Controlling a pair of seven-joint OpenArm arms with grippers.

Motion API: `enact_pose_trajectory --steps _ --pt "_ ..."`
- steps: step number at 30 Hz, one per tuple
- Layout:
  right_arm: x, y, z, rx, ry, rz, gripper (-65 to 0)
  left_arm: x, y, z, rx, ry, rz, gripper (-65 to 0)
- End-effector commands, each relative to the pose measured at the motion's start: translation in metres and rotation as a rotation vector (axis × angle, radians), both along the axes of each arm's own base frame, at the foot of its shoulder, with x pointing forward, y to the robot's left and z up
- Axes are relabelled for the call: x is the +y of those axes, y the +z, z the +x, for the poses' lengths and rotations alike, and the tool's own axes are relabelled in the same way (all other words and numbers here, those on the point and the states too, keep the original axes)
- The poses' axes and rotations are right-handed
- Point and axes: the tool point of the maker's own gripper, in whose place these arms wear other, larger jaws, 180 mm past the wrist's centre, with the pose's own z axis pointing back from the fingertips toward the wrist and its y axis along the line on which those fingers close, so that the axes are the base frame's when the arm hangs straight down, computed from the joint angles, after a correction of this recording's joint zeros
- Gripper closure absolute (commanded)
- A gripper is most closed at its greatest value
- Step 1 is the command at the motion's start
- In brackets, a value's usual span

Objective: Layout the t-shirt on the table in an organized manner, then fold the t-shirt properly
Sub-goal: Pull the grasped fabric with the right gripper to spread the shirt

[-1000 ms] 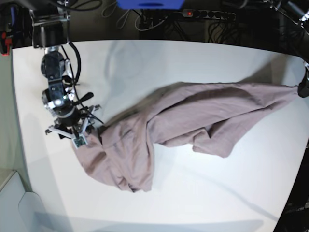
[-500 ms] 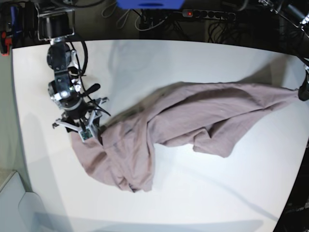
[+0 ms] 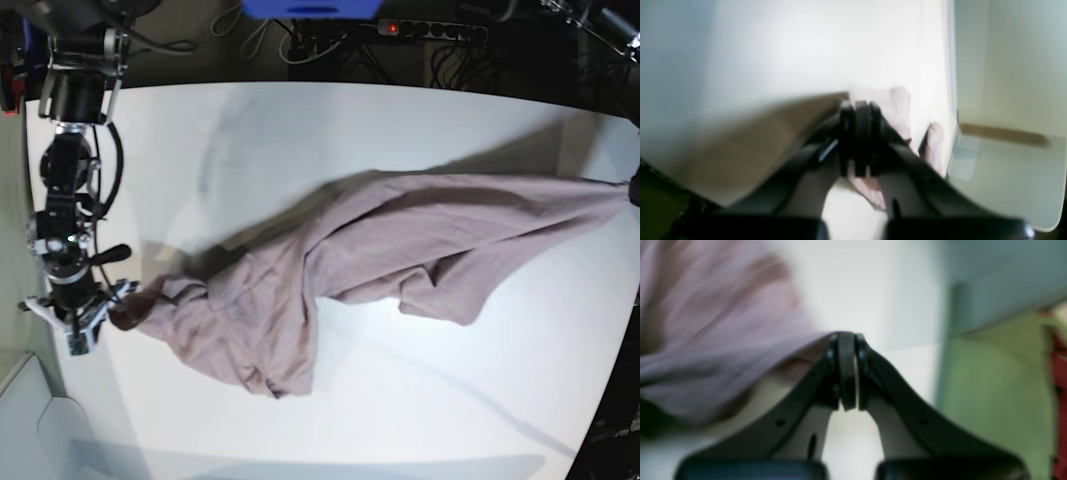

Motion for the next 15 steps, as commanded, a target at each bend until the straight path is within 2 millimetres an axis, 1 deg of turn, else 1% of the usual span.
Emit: enact_pose_trajectory --steps 1,2,3,6,8,9,10,12,14,15 --pt "-0.009 0.033 0.007 -0.091 -0.004 -0.017 0.0 0.008 0.019 0.006 -0.044 0.003 0.025 -0.2" --pt "-0.018 0.043 0.005 -0.114 -0.021 -0.029 0.0 0.008 0.019 0.006 -0.044 0.003 0.025 -0.2" --pt "-0.025 0.05 0.004 -0.126 -0.03 -0.04 0.0 0.008 0.019 0.007 -0.046 0.003 0.027 -0.2" --pt "-0.047 0.059 -0.003 -0.137 -0.066 -0.072 0.0 0.008 0.02 0.007 -0.047 0.002 0.026 -0.2" --pt "-0.067 0.054 -0.017 -0.124 -0.115 -0.07 0.0 0.008 0.02 0.007 -0.048 0.001 0.027 -0.2" --pt "-0.072 0.051 -0.022 -0.118 -0.13 -0.069 0.0 0.008 0.02 0.007 -0.048 0.001 0.027 -0.2" --pt "-0.071 0.043 -0.027 -0.1 -0.13 -0.066 0.0 0.008 0.02 0.007 -0.046 0.002 0.028 -0.2" --pt "-0.061 0.014 -0.041 -0.028 -0.102 -0.069 0.0 0.008 0.019 0.007 -0.048 0.001 0.026 -0.2" --pt "-0.034 -0.015 -0.05 0.036 -0.046 -0.051 0.0 0.008 0.019 0.007 -0.046 0.002 0.027 -0.2" --pt "-0.025 -0.023 -0.052 0.053 -0.029 -0.039 0.0 0.008 0.019 0.007 -0.046 0.002 0.027 -0.2"
